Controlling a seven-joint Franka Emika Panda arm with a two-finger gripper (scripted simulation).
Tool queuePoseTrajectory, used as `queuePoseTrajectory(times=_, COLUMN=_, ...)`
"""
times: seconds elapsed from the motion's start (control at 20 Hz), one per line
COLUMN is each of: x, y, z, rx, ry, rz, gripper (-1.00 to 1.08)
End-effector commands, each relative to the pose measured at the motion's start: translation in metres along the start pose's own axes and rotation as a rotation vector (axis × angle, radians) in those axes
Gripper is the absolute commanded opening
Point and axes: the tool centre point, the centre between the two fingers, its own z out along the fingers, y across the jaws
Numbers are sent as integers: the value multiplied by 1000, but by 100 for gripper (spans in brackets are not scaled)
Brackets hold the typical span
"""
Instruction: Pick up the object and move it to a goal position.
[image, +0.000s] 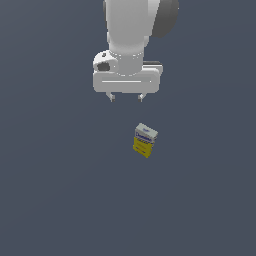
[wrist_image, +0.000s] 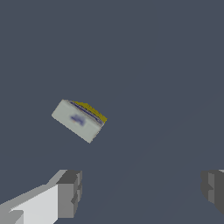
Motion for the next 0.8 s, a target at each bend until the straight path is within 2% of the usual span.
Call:
queuePoseTrajectory(times=0.0, x=1, y=-1, z=0, rx=-6, ry=2, rz=-8, gripper=100)
queuePoseTrajectory(times=0.35, x=2, y=-2, z=2, rx=-5, ry=2, rz=-29, gripper=100)
queuePoseTrajectory(times=0.75, x=8, y=-12, z=15, rx=-6, ry=2, rz=-144, gripper=100)
